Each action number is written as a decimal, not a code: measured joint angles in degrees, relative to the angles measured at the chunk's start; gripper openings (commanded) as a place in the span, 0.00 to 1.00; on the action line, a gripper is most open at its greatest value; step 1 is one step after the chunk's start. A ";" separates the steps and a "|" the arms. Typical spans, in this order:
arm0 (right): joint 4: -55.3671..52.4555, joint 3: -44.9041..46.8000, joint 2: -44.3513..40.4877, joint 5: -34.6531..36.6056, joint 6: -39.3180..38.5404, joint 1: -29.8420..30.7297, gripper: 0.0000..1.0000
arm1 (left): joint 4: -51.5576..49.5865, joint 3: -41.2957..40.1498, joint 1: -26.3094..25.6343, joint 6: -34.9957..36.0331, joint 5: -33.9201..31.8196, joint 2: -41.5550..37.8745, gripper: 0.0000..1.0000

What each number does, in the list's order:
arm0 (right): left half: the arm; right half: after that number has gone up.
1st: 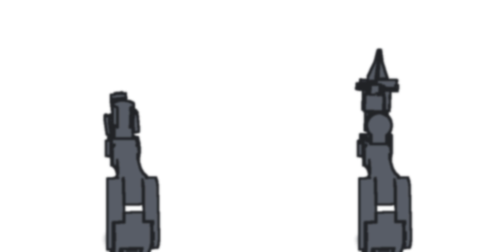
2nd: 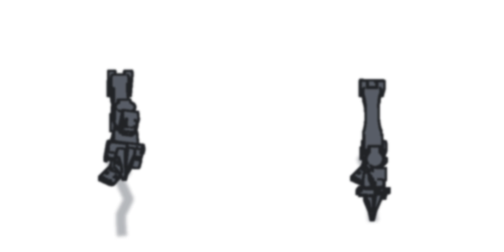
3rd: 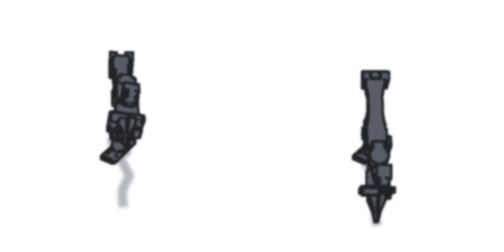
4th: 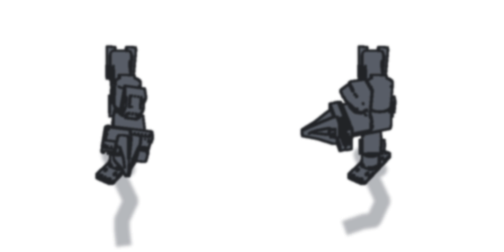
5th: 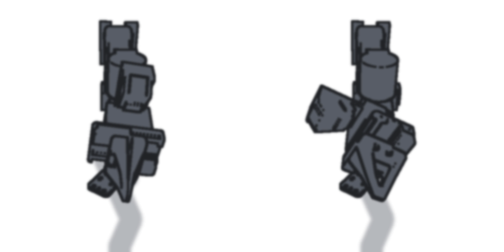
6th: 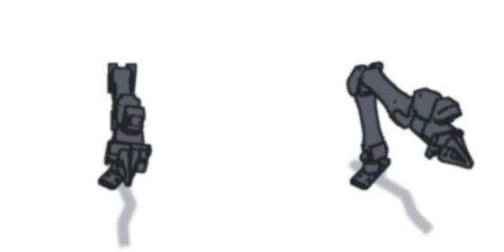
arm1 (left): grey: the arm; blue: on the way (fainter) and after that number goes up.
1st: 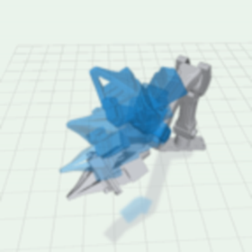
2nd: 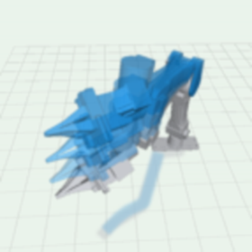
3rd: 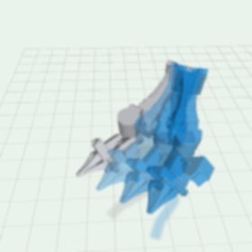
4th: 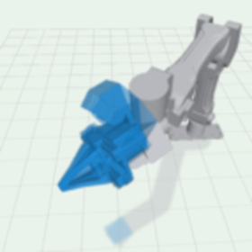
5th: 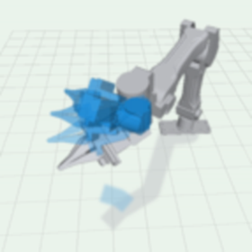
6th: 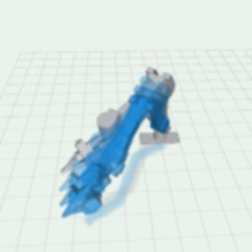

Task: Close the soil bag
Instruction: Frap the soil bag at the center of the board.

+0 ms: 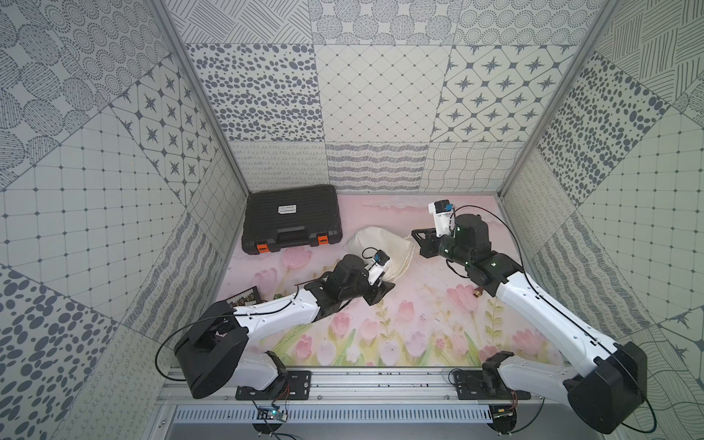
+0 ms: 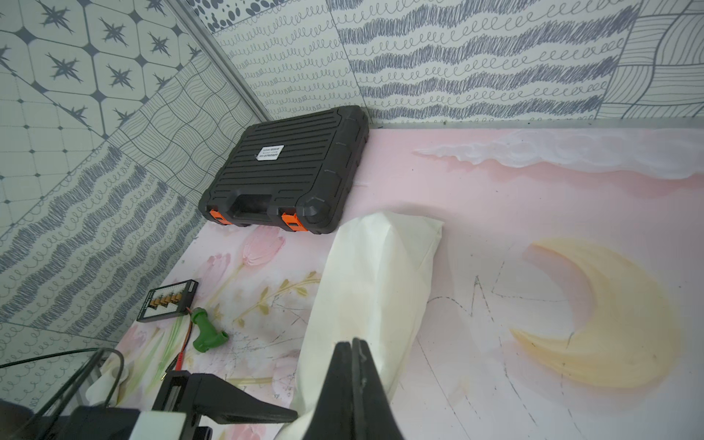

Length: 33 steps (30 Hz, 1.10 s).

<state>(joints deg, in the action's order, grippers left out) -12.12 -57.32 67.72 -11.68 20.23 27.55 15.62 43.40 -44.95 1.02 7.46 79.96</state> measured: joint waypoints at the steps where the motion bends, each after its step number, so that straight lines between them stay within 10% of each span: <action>1: 0.39 0.13 0.00 -0.28 0.31 0.00 0.00 | 0.98 0.87 -0.07 0.26 0.39 0.44 0.57; 20: 3.28 3.04 -0.42 -2.82 3.74 0.11 0.00 | 21.40 13.66 -0.37 0.81 2.12 16.81 0.54; 26: 3.39 3.15 -1.29 -2.60 3.87 0.11 0.00 | 25.03 15.23 -0.37 2.21 1.81 19.43 0.13; 33: 1.46 3.15 -1.79 0.09 3.82 -0.22 0.00 | 29.57 10.49 -0.46 2.16 4.07 19.61 0.10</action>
<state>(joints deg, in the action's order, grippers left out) -10.66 -54.17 65.93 -11.60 24.05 27.33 45.19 53.89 -45.41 3.18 11.53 99.57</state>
